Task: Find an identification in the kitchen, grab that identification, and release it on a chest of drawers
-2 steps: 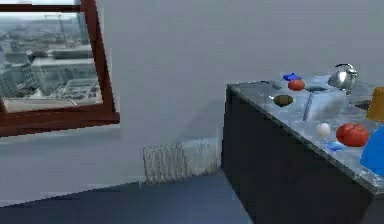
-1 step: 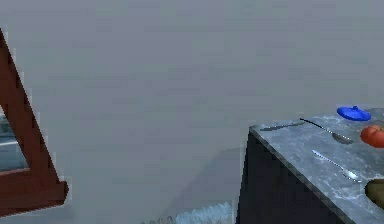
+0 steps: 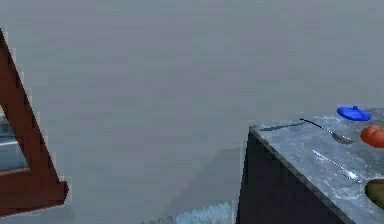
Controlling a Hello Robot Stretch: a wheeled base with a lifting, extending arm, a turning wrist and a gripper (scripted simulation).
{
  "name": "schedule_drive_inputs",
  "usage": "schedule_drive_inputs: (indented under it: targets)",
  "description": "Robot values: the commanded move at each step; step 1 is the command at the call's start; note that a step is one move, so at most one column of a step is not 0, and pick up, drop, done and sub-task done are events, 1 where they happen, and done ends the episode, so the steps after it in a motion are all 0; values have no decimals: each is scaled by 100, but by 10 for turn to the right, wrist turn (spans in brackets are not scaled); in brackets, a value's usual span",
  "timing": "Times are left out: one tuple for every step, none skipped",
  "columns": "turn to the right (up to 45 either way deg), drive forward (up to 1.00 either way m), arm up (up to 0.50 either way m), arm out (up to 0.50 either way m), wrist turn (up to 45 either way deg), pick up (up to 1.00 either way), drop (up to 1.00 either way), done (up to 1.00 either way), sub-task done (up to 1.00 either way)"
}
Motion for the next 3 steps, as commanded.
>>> schedule_drive_inputs:
  targets:
    - [0,0,38,0,0,0,0,0,0]
    - [0,0,0,28,0,0,0,0,0]
    - [0,0,0,0,450,0,0,0,0]
